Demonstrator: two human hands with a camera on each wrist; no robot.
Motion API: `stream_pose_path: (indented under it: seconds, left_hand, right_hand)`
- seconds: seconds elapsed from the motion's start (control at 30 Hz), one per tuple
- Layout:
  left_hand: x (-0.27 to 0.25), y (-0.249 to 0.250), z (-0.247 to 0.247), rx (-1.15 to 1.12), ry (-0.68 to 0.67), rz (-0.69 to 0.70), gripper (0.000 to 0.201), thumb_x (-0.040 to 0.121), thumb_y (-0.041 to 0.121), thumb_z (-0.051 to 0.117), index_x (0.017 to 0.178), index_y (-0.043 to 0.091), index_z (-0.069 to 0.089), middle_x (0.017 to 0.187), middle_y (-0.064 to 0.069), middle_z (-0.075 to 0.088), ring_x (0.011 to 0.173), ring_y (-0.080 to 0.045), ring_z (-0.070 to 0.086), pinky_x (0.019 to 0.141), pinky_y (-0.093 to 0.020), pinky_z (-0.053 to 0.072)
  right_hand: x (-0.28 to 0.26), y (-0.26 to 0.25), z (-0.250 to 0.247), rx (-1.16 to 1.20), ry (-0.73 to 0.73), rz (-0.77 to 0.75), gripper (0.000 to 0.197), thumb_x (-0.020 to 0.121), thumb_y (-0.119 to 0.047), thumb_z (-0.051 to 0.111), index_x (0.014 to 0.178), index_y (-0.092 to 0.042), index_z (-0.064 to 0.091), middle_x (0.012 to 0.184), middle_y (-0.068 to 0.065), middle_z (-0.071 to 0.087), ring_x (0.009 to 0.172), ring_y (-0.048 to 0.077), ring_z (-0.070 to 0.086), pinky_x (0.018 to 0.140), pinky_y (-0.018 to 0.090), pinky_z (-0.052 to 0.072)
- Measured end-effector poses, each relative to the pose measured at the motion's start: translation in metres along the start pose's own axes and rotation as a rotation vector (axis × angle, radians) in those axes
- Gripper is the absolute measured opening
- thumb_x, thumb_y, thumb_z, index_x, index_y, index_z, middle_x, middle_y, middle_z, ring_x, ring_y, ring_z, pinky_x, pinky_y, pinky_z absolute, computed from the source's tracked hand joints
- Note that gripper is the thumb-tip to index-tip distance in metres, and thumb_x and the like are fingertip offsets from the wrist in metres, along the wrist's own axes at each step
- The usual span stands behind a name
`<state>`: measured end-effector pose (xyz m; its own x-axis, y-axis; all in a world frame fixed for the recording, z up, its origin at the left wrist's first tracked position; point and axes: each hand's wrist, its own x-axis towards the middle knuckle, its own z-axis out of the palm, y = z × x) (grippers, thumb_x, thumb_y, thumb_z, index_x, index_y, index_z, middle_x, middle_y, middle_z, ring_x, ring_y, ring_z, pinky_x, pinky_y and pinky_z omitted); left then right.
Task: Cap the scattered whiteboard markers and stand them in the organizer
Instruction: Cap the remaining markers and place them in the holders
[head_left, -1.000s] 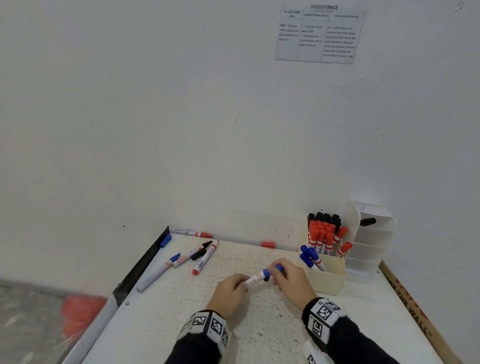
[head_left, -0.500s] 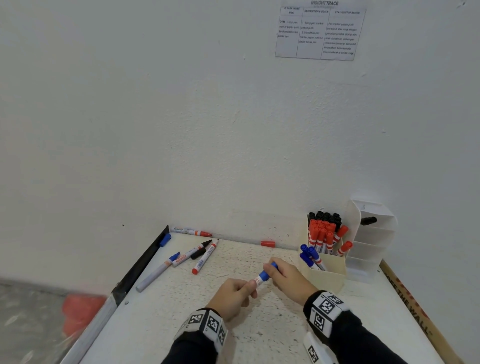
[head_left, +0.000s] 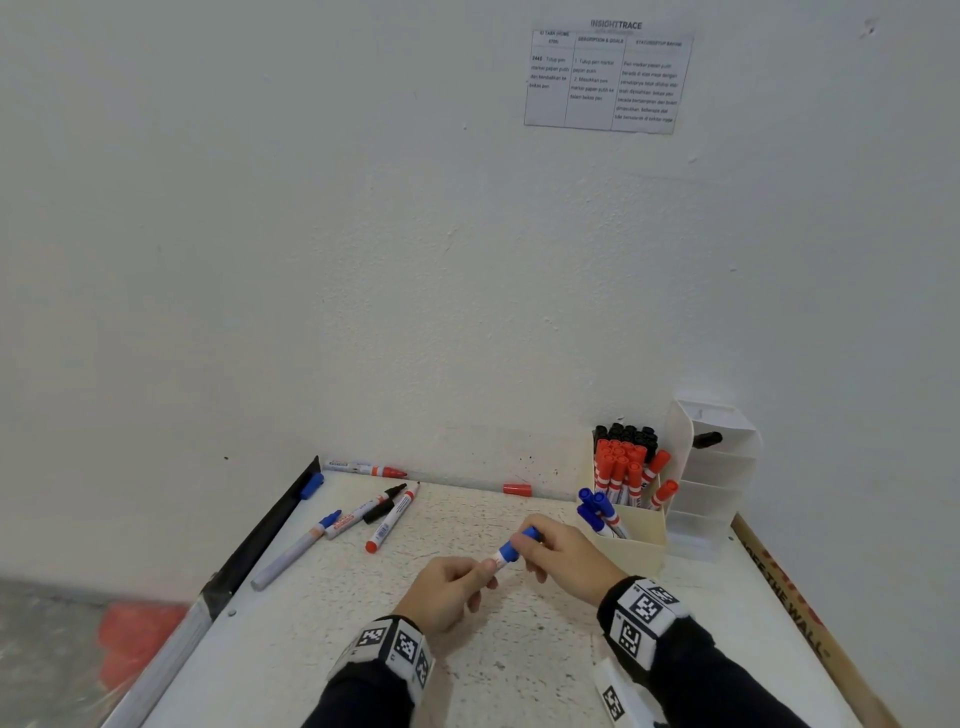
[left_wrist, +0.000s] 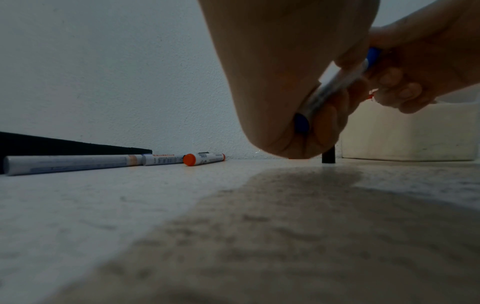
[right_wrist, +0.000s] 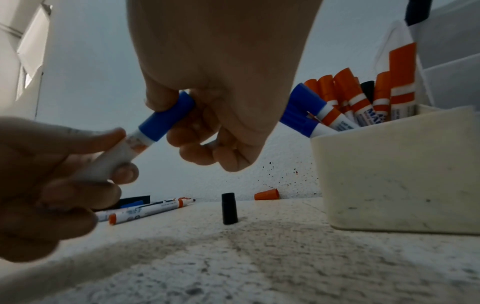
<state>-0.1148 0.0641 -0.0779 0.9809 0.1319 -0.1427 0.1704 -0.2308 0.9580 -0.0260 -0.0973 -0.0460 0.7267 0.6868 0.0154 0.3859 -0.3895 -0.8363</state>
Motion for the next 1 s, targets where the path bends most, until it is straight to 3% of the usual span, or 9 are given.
stream_pose_path:
  seconds: [0.1,0.23,0.33,0.47,0.53,0.63,0.73,0.87,1.0]
  left_hand:
    - [-0.003,0.005,0.004,-0.058,-0.004,-0.019,0.020,0.094,0.030,0.050,0.089,0.019,0.066,0.074,0.004,0.058,0.062,-0.008,0.049,0.056,-0.014,0.039]
    - [-0.002,0.005,-0.002,0.040,0.064,-0.009,0.023,0.096,0.030,0.047,0.112,0.021,0.061,0.095,0.008,0.060,0.080,-0.008,0.053,0.068,-0.018,0.041]
    - [0.007,-0.003,-0.016,0.214,0.149,0.009,0.028,0.095,0.026,0.048,0.121,0.018,0.057,0.118,0.003,0.058,0.106,-0.012,0.054,0.093,-0.025,0.042]
    - [0.020,-0.004,-0.040,0.666,0.335,-0.109,0.043,0.095,0.031,0.044,0.136,0.020,0.043,0.148,-0.005,0.032,0.135,-0.021,0.032,0.110,-0.038,0.031]
    - [0.023,-0.004,-0.052,0.862,0.305,-0.211,0.050,0.095,0.034,0.040,0.142,0.019,0.032,0.154,-0.007,0.017,0.141,-0.023,0.021,0.112,-0.040,0.026]
    - [0.030,-0.009,-0.061,0.964,0.261,-0.299,0.044,0.094,0.031,0.039,0.135,0.013,0.041,0.145,-0.008,0.036,0.133,-0.022,0.036,0.107,-0.038,0.034]
    - [0.030,-0.009,-0.061,0.888,0.281,-0.362,0.031,0.094,0.029,0.045,0.116,0.010,0.055,0.109,-0.003,0.058,0.095,-0.016,0.055,0.083,-0.025,0.045]
    - [0.027,0.001,-0.058,0.905,0.286,-0.398,0.027,0.091,0.036,0.050,0.106,0.014,0.055,0.089,0.003,0.052,0.083,-0.011,0.051,0.075,-0.021,0.042]
    - [0.019,0.004,-0.053,0.899,0.281,-0.415,0.020,0.091,0.036,0.052,0.092,0.017,0.049,0.076,0.006,0.047,0.081,-0.010,0.051,0.072,-0.019,0.040]
  right_hand:
    - [-0.005,0.001,-0.008,0.045,0.051,0.032,0.014,0.094,-0.025,0.048,0.087,-0.015,0.055,0.070,-0.005,0.057,0.057,0.006,0.049,0.055,0.012,0.040]
    - [-0.013,0.001,-0.025,0.133,0.285,0.039,0.013,0.094,-0.020,0.048,0.084,-0.014,0.054,0.070,0.003,0.056,0.049,0.006,0.051,0.050,0.018,0.038]
    - [-0.023,-0.007,-0.047,0.184,0.452,-0.051,0.010,0.092,-0.009,0.050,0.083,-0.006,0.053,0.070,0.009,0.060,0.048,0.008,0.055,0.048,0.022,0.044]
    - [-0.037,-0.011,-0.079,0.113,0.678,-0.138,0.003,0.091,-0.015,0.055,0.087,-0.015,0.054,0.073,0.020,0.061,0.060,0.024,0.057,0.058,0.037,0.052]
    - [-0.044,-0.010,-0.092,0.012,0.803,-0.191,0.004,0.092,-0.017,0.051,0.090,-0.020,0.051,0.059,0.010,0.051,0.051,0.009,0.050,0.052,0.023,0.045]
    - [-0.056,-0.005,-0.110,-0.118,0.950,-0.240,0.005,0.092,-0.011,0.050,0.095,-0.014,0.047,0.055,-0.004,0.041,0.043,0.003,0.044,0.042,0.010,0.034]
    - [-0.066,0.008,-0.125,-0.173,1.047,-0.208,0.010,0.092,-0.009,0.049,0.096,-0.014,0.042,0.067,-0.001,0.046,0.051,0.006,0.043,0.049,0.009,0.038]
    - [-0.072,0.023,-0.135,-0.212,1.160,-0.163,0.012,0.091,-0.006,0.049,0.099,-0.009,0.042,0.095,0.009,0.042,0.068,0.017,0.045,0.062,0.016,0.038]
    - [-0.064,0.033,-0.133,-0.236,1.115,-0.096,0.019,0.088,-0.002,0.054,0.106,0.002,0.048,0.100,0.006,0.042,0.083,0.021,0.049,0.073,0.030,0.043]
